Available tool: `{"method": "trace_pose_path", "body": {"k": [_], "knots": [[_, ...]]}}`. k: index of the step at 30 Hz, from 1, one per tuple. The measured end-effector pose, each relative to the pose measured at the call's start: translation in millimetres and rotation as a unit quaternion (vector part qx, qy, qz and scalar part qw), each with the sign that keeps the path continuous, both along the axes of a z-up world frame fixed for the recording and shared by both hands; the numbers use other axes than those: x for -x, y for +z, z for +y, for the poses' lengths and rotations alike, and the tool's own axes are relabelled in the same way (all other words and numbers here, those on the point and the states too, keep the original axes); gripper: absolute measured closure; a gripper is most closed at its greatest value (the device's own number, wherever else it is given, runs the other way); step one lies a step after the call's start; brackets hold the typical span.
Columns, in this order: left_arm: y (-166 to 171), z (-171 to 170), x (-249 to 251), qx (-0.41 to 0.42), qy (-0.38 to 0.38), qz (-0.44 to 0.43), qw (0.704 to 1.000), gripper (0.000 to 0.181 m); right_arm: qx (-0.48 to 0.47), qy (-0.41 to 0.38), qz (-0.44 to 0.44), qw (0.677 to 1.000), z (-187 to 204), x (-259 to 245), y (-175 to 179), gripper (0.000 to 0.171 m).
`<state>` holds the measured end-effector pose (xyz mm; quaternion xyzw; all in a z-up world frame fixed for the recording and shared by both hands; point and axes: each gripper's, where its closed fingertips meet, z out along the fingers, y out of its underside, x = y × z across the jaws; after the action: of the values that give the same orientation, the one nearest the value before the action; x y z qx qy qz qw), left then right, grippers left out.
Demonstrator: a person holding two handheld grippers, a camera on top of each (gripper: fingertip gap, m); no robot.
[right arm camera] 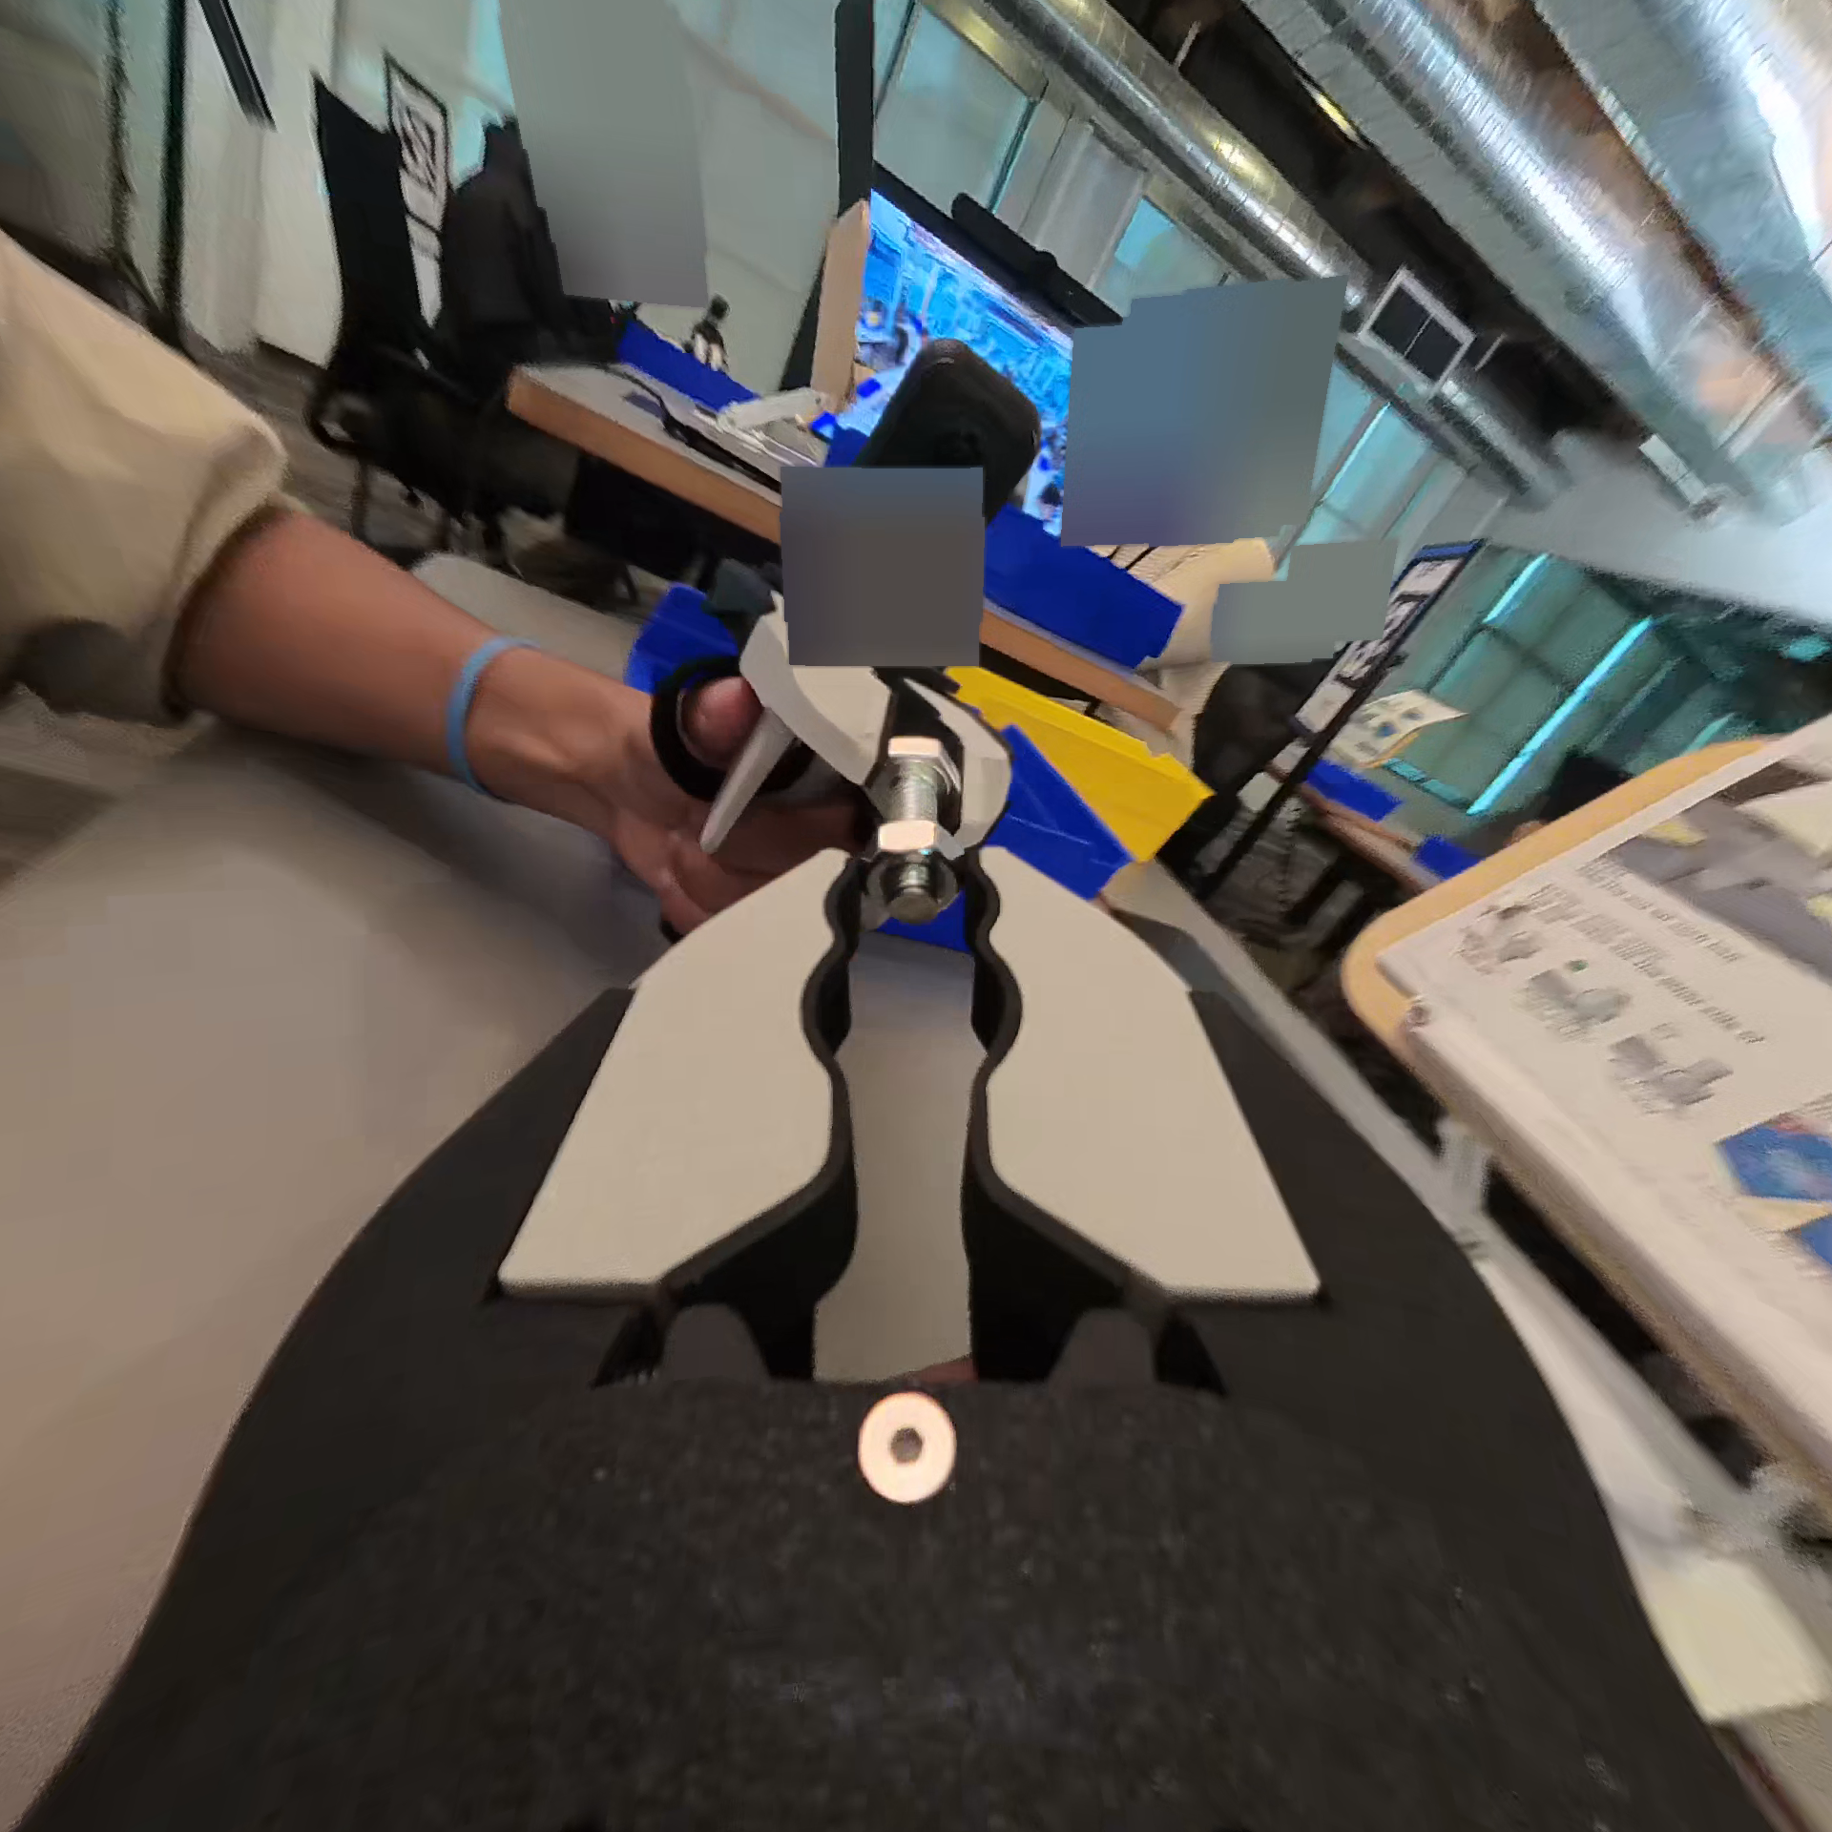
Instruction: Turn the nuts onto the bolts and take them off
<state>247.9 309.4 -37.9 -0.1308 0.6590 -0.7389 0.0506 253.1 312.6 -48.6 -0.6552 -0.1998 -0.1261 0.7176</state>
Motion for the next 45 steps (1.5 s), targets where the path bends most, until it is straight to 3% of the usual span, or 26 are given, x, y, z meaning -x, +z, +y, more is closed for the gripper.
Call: {"method": "trace_pose_path", "body": {"k": [2,5,7,10,13,15,17,21,24,30,31,33,35,36,39,42,45], "knots": [[0,1,-1,-0.006,0.007,-0.007,1.000,0.164,0.007,0.036,0.073,0.997,0,1,1,0.150],[0,5,-5,-0.008,0.023,-0.013,1.000,0.164,0.012,0.096,0.224,0.970,0,-5,7,0.134],[-1,10,-9,-0.015,0.037,-0.021,0.999,0.164,0.033,0.145,0.355,0.923,2,-10,10,0.127],[-5,14,-13,-0.040,0.060,-0.039,0.997,0.164,0.079,0.208,0.522,0.823,9,-12,4,0.123],[-8,15,-14,-0.050,0.070,-0.048,0.995,0.164,0.104,0.236,0.587,0.768,15,-6,-5,0.123],[-13,15,-15,-0.069,0.074,-0.054,0.993,0.164,0.092,0.267,0.623,0.730,15,-2,0,0.133],[-15,14,-13,-0.070,0.070,-0.056,0.994,0.164,0.076,0.274,0.647,0.708,16,-5,4,0.137],[-16,10,-11,-0.076,0.068,-0.060,0.993,0.164,0.076,0.262,0.643,0.716,17,-8,-1,0.155],[-15,10,-11,-0.075,0.068,-0.059,0.993,0.164,0.077,0.251,0.627,0.733,18,-8,-3,0.159],[-13,8,-11,-0.046,0.059,-0.036,0.997,0.164,0.063,0.198,0.509,0.835,15,-8,-5,0.161],[-12,8,-12,-0.042,0.061,-0.036,0.997,0.164,0.051,0.200,0.493,0.845,13,-7,-1,0.171],[-9,8,-10,-0.037,0.066,-0.048,0.996,0.164,0.014,0.220,0.499,0.838,4,-8,12,0.167],[-5,9,-9,-0.038,0.072,-0.057,0.995,0.164,0.028,0.266,0.528,0.806,0,-4,16,0.131],[-3,10,-9,-0.034,0.072,-0.059,0.995,0.164,0.047,0.274,0.533,0.799,1,-3,13,0.127],[3,13,-9,-0.018,0.076,-0.059,0.995,0.164,0.079,0.265,0.526,0.804,6,3,-2,0.128],[2,16,-10,-0.019,0.081,-0.061,0.995,0.164,0.082,0.278,0.538,0.791,8,7,-1,0.146],[0,15,-10,-0.025,0.078,-0.060,0.995,0.164,0.082,0.250,0.519,0.813,9,2,-4,0.154]]}}
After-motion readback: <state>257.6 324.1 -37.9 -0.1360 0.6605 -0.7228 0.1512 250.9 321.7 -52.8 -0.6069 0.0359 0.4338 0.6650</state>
